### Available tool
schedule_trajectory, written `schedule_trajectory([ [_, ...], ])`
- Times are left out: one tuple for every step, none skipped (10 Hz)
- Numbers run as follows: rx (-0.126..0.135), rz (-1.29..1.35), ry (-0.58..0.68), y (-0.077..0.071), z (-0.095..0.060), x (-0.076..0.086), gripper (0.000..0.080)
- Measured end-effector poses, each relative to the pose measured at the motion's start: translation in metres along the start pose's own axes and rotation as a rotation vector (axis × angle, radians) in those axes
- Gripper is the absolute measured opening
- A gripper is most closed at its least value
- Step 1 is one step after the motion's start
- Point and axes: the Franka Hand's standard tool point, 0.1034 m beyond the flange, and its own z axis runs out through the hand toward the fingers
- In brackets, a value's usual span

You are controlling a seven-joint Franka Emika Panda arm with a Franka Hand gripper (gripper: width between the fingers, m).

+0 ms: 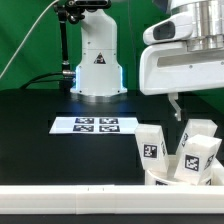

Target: Assemble stool

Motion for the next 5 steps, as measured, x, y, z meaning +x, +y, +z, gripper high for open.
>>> schedule_trajectory([
  [-0.011, -0.136, -0.005, 0.0016, 0.0024, -0.0007, 0.0649],
  [-0.011, -0.191, -0.01, 0.0052, 0.0024, -0.0006, 0.0649],
  [-0.015, -0.253, -0.006, 0.0081, 0.0021, 0.0004, 0.0649],
  [-0.02, -0.322, -0.007, 0.0086, 0.0023, 0.0003, 0.0649],
  [-0.022, -0.356, -0.008, 0.0093, 0.0023, 0.0005, 0.0649],
])
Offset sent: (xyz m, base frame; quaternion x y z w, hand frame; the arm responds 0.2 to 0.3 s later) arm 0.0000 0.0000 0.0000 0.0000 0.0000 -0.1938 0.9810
